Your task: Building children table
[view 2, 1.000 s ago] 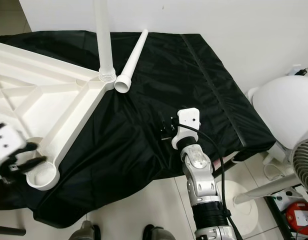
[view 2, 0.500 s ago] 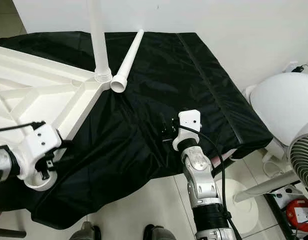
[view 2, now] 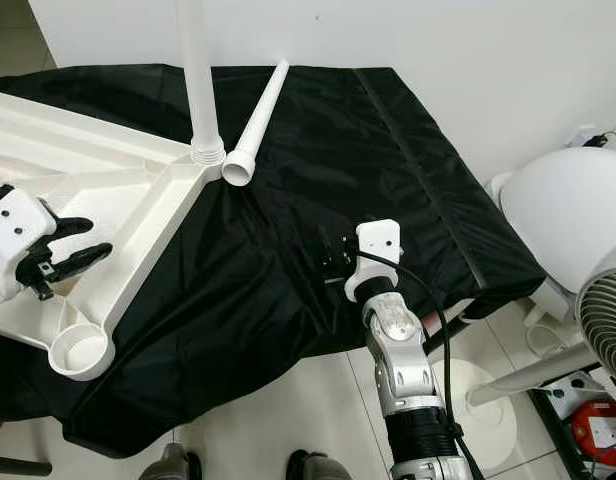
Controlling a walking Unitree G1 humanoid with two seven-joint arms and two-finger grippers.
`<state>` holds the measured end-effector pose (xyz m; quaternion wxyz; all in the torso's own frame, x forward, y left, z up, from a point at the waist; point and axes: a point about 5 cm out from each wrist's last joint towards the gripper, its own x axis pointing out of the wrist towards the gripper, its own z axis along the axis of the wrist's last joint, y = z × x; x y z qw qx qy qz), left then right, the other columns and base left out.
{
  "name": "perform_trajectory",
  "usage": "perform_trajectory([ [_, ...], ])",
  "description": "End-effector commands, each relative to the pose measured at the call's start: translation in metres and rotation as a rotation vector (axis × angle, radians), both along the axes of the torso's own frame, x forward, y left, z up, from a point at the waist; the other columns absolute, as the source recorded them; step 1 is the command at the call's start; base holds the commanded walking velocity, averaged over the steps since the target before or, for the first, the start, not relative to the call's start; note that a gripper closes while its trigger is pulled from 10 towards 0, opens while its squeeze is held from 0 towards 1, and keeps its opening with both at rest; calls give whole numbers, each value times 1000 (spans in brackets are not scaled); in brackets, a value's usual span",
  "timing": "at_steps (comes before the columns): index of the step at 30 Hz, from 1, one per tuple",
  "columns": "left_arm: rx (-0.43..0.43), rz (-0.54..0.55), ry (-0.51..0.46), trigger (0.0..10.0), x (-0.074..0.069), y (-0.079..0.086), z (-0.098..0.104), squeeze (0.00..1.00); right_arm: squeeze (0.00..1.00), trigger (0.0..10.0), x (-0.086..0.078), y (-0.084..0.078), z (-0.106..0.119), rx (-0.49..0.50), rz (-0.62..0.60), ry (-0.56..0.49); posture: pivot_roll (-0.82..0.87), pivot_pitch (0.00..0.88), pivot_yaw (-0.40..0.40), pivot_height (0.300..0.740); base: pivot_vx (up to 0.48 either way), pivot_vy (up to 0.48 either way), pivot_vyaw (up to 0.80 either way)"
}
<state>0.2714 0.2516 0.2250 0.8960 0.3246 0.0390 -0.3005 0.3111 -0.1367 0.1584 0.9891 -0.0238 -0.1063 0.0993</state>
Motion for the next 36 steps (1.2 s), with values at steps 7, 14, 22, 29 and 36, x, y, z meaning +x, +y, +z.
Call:
perform_trajectory([
  [7,-182,232,-87,10000,13,29,-28,0,0,10000,1,9,-4,-1,36,11,191,111,-89,740,0,0,0],
  [14,-228,114,30,10000,9,32,-38,1000,0,10000,1,8,-5,-8,46,16,190,111,-91,740,0,0,0],
  [22,-184,-42,189,10000,-4,44,-40,0,0,10000,0,5,-8,-16,41,24,193,119,-90,740,0,0,0],
  [29,-116,-92,328,10000,-11,67,-40,0,0,10000,-2,6,-10,-16,44,31,194,134,-89,740,0,0,0],
  [36,-55,-67,394,10000,-7,82,-33,0,0,10000,-1,6,-11,-13,42,34,204,143,-95,740,0,0,0],
])
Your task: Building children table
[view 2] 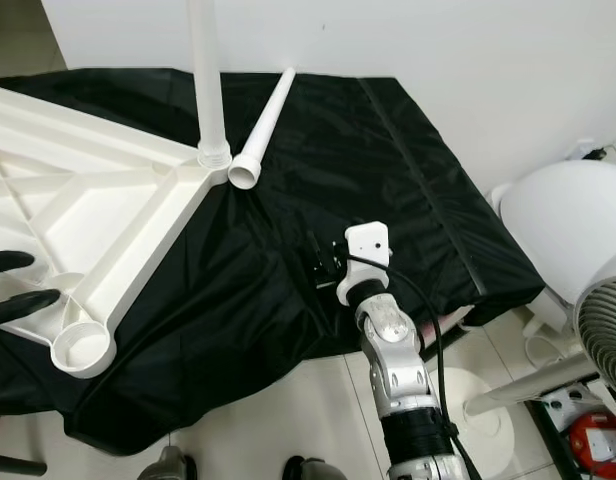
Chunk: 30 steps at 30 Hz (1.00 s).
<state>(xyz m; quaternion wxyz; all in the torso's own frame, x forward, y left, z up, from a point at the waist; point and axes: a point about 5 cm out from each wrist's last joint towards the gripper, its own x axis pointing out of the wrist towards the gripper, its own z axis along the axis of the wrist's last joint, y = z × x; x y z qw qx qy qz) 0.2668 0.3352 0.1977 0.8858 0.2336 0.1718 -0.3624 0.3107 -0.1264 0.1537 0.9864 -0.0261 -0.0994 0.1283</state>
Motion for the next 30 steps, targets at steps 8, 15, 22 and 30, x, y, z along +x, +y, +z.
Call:
perform_trajectory([
  [8,108,-93,117,10000,2,3,-9,0,0,10000,-1,-4,-8,-3,-9,27,207,152,-102,740,0,0,0],
  [15,219,-127,149,10000,9,0,-18,0,0,10000,1,-5,-6,-8,-8,24,202,152,-105,740,0,0,0],
  [22,261,-182,177,10000,15,-7,-22,0,0,10000,1,-7,-4,-10,-12,19,196,150,-102,740,0,0,0],
  [30,296,-223,187,3490,26,-14,-25,0,0,10000,3,-6,-3,-10,-17,13,187,145,-93,740,0,0,0],
])
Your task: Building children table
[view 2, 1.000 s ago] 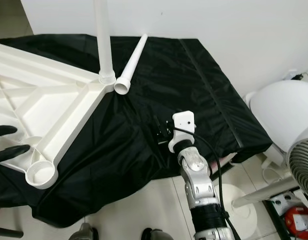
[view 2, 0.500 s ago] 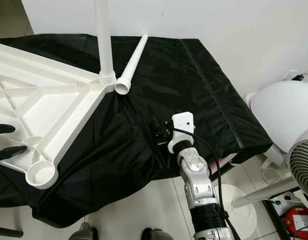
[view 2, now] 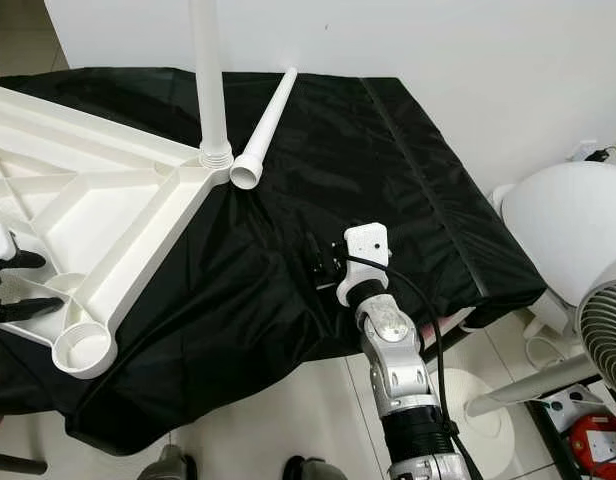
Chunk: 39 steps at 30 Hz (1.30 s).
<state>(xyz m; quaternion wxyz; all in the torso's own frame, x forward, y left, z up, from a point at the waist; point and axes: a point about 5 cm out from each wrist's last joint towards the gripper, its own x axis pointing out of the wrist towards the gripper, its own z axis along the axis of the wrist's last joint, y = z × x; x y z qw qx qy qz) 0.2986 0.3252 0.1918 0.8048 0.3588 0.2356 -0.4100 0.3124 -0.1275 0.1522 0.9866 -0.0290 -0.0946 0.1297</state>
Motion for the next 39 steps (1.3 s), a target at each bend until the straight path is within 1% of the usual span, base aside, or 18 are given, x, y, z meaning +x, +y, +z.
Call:
perform_trajectory([
  [1,13,-50,121,3490,-5,-4,-19,0,0,10000,1,-5,-2,-3,-19,4,187,145,-93,740,0,0,0],
  [2,14,-53,119,0,-4,-5,-19,0,0,10000,1,-5,-1,-2,-21,3,183,143,-89,740,0,0,0],
  [4,14,-54,119,275,-3,-6,-20,0,0,10000,1,-5,-1,-2,-22,2,181,142,-88,740,0,0,0],
  [18,-14,-64,112,0,1,-10,-27,0,0,10000,0,-7,-2,-1,-34,1,173,131,-85,740,0,0,0],
  [22,-66,-99,83,0,1,-21,-28,0,0,10000,0,-7,-3,0,-32,3,181,131,-87,740,0,0,0],
  [23,-100,-133,60,745,2,-32,-29,0,0,10000,0,-6,-2,2,-29,3,183,140,-88,740,0,0,0],
  [24,-100,-133,60,745,2,-32,-29,0,0,10000,0,-6,-2,2,-29,3,183,140,-88,740,0,0,0],
  [25,-127,-158,37,2863,2,-41,-31,0,0,10000,0,-5,-2,4,-27,3,184,145,-92,740,0,0,0],
  [26,-127,-158,37,2863,2,-41,-31,0,0,10000,0,-5,-2,4,-27,3,184,145,-92,740,0,0,0],
  [27,-190,-188,8,7569,3,-56,-33,0,0,10000,0,-4,-3,4,-22,5,182,139,-85,740,0,0,0],
  [28,-190,-188,8,7569,3,-56,-33,0,0,10000,0,-4,-3,4,-22,5,182,139,-85,740,0,0,0],
  [29,-233,-205,-10,7569,2,-66,-33,0,0,10000,0,-2,-3,4,-19,6,179,145,-85,740,0,0,0],
  [30,-284,-218,-34,10000,2,-80,-36,0,0,10000,0,-3,-3,6,-24,7,180,147,-85,740,0,0,0],
  [32,-284,-218,-34,10000,2,-80,-36,0,0,10000,0,-3,-3,6,-24,7,180,147,-85,740,0,0,0],
  [33,-320,-226,-46,10000,2,-90,-38,0,0,10000,0,-4,-3,8,-27,7,179,144,-82,740,0,0,0],
  [36,-320,-226,-46,10000,2,-90,-38,0,0,10000,0,-4,-3,8,-27,7,179,144,-82,740,0,0,0],
  [38,-336,-243,-62,10000,2,-99,-39,0,0,10000,0,-4,-3,8,-29,6,175,145,-79,740,0,0,0],
  [39,-380,-255,-38,10000,1,-107,-41,243,0,10000,0,-4,-3,9,-31,5,169,145,-71,740,0,0,0],
])
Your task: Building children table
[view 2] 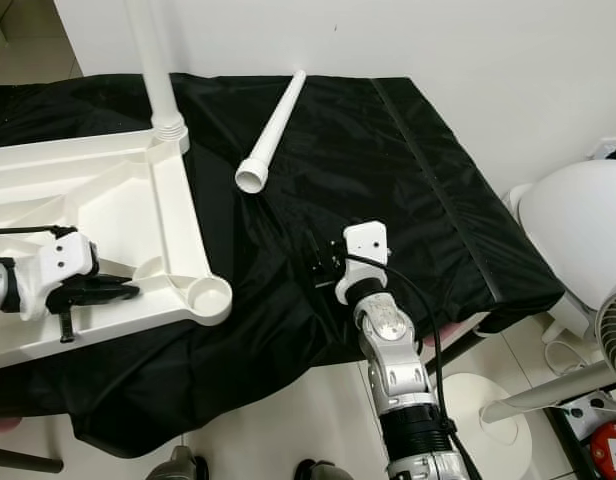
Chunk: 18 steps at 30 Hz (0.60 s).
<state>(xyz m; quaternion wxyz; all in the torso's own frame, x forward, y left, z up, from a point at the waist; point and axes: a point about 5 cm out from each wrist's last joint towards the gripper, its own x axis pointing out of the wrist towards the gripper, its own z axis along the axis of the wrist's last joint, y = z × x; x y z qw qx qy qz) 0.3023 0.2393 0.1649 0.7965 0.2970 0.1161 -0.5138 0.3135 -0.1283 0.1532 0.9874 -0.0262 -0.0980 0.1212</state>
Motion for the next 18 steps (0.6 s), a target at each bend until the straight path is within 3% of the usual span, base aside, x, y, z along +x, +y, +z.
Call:
perform_trajectory([
  [1,-151,-46,53,10000,-3,-27,-16,1000,0,10000,0,-2,-3,6,-14,8,170,148,-68,740,0,0,0],
  [4,-172,-41,42,10000,-3,-33,-15,1000,0,10000,1,-1,-1,12,-14,3,170,149,-65,740,0,0,0],
  [5,-181,-29,20,10000,-2,-37,-14,0,0,10000,2,0,0,18,-15,0,170,149,-65,740,0,0,0],
  [15,-221,101,-69,10000,7,-41,4,0,0,10000,6,6,4,68,-2,-3,167,156,-53,740,0,0,0],
  [16,-238,121,-75,10000,10,-38,10,0,318,10000,7,9,5,74,8,-3,167,156,-53,740,0,0,0],
  [18,-250,126,-79,10000,11,-36,15,0,318,10000,8,11,6,70,15,-7,167,159,-56,740,0,0,0],
])
